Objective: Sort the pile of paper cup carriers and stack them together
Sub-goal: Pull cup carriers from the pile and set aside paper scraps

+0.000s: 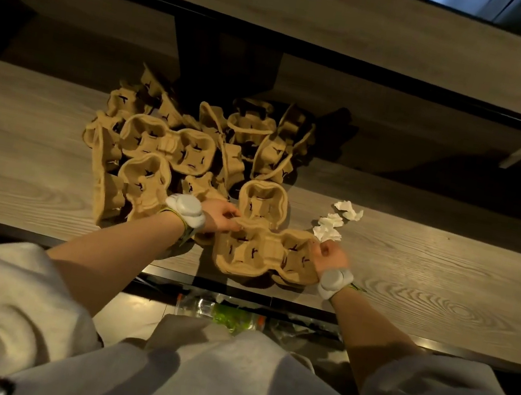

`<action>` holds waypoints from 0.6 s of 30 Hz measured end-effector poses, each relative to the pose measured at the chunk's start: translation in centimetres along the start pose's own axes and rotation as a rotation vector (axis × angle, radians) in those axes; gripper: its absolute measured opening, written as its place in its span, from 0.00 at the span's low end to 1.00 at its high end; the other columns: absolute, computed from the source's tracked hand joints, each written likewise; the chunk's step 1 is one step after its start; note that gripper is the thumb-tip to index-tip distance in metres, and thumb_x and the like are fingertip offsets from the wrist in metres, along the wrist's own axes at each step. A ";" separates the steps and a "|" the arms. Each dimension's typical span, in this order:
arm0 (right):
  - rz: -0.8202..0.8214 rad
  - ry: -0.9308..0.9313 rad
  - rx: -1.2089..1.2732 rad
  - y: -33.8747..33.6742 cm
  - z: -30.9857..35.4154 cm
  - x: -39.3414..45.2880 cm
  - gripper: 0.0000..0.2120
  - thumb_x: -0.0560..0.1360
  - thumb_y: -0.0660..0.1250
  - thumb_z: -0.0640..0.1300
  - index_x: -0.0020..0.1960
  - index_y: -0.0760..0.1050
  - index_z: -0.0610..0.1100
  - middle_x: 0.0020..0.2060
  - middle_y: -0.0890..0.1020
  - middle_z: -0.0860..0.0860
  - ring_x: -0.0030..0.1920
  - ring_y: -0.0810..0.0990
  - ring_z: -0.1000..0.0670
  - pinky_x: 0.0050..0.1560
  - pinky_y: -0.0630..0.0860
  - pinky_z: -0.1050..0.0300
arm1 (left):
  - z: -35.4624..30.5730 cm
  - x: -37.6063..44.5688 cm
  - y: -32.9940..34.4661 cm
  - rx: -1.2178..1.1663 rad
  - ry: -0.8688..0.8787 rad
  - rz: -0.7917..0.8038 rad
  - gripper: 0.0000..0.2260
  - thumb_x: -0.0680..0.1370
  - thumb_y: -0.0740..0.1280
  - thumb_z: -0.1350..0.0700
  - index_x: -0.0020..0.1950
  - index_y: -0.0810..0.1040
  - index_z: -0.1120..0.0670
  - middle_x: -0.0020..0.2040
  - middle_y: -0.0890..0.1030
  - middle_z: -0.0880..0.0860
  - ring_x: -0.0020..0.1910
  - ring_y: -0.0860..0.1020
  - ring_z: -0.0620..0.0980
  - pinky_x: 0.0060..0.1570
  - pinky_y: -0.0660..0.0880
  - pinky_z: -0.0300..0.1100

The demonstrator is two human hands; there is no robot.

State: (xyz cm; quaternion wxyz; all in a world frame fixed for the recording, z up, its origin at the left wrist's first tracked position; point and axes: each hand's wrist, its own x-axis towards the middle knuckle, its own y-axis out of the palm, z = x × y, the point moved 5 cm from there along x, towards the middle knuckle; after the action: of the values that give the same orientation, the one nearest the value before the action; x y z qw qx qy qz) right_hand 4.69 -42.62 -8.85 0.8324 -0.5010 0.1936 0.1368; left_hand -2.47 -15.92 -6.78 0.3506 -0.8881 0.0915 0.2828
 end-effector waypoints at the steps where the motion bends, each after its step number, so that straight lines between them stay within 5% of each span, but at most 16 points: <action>1: 0.004 -0.008 -0.024 0.0 -0.2 0.1 0.16 0.78 0.59 0.55 0.41 0.69 0.42 0.38 0.75 0.46 0.41 0.73 0.46 0.41 0.67 0.56 | -0.2 -0.1 0.1 0.064 0.036 -0.009 0.16 0.77 0.66 0.48 0.63 0.76 0.51 0.57 0.80 0.53 0.55 0.77 0.52 0.56 0.73 0.43; 8: -0.048 -0.044 -0.086 -0.1 -0.5 0.0 0.16 0.78 0.58 0.56 0.42 0.69 0.43 0.37 0.76 0.46 0.39 0.74 0.45 0.39 0.68 0.56 | -0.3 -0.3 1.0 0.328 0.108 -0.075 0.25 0.75 0.66 0.45 0.70 0.69 0.51 0.65 0.74 0.55 0.63 0.72 0.55 0.63 0.70 0.49; 12: -0.054 -0.033 -0.075 -0.2 -0.6 0.1 0.17 0.78 0.58 0.56 0.48 0.70 0.41 0.41 0.78 0.43 0.46 0.79 0.41 0.41 0.68 0.55 | -0.6 -0.6 1.3 0.390 0.125 -0.085 0.27 0.76 0.64 0.44 0.73 0.65 0.51 0.68 0.72 0.55 0.67 0.69 0.56 0.65 0.68 0.49; 18: -0.065 -0.027 -0.103 0.2 -0.7 0.3 0.17 0.80 0.55 0.51 0.59 0.71 0.39 0.52 0.81 0.39 0.53 0.79 0.38 0.43 0.68 0.55 | -0.9 -0.9 1.1 0.559 0.037 -0.115 0.29 0.75 0.60 0.36 0.70 0.67 0.52 0.61 0.77 0.54 0.59 0.76 0.55 0.54 0.76 0.49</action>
State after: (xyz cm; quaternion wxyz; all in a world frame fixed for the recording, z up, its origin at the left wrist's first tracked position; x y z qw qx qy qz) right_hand 4.79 -43.12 -9.42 0.8120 -0.5474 0.1586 0.1263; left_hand -3.18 -17.37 -6.40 0.5956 -0.7657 0.1217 0.2102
